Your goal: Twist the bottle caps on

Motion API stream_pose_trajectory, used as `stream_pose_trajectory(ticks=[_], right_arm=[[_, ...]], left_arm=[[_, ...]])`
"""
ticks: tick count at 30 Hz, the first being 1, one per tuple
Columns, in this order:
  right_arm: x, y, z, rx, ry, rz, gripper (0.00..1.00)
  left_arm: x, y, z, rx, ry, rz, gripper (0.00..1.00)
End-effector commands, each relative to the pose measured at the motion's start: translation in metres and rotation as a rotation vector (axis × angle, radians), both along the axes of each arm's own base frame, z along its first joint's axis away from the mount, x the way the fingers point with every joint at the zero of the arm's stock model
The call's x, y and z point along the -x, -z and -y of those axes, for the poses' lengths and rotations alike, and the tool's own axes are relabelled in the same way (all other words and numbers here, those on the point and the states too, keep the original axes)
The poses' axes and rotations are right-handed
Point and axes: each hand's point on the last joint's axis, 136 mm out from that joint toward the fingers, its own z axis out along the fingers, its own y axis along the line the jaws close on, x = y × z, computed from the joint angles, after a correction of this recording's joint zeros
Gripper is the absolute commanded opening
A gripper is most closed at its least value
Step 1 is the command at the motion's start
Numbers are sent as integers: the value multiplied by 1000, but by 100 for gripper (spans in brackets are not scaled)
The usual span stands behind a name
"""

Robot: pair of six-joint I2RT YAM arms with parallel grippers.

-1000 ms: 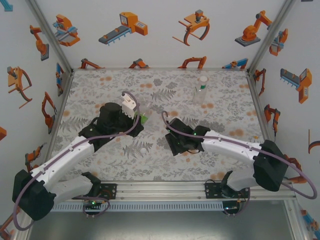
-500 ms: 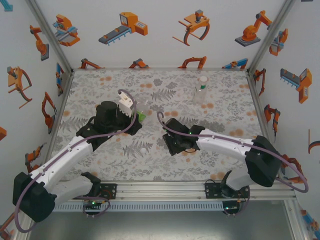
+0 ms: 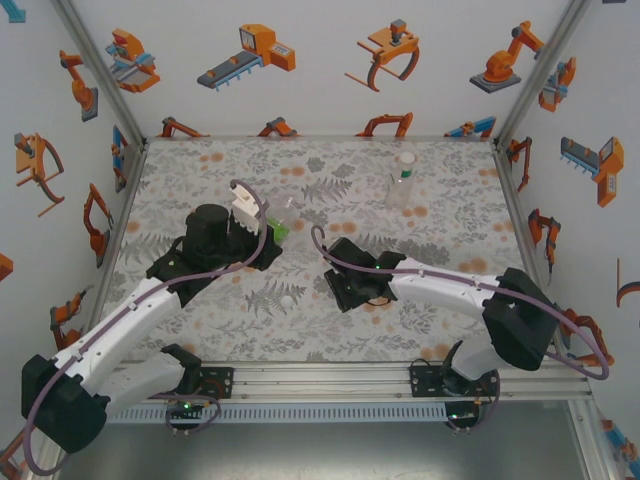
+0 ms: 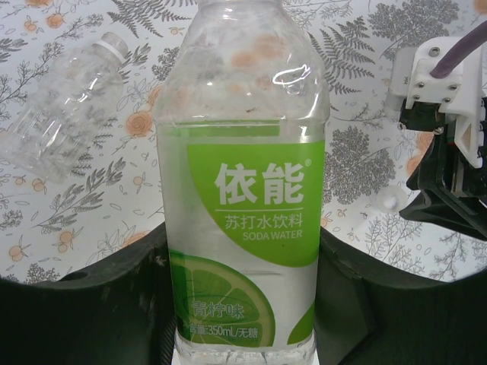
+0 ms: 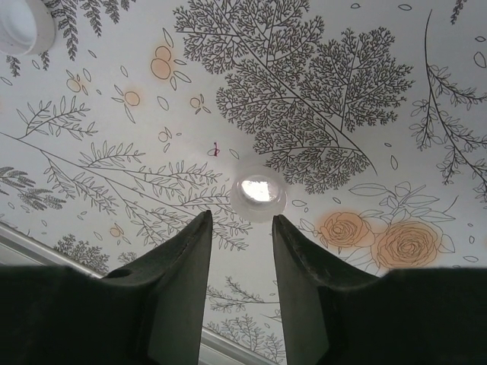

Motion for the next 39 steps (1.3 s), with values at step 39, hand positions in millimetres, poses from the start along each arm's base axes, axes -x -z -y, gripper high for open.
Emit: stream_pose_trajectory(ticks=[39], right_arm=[[-4, 19, 10, 55, 44, 18, 46]], left_arm=[[-4, 7, -3, 8, -37, -25, 0]])
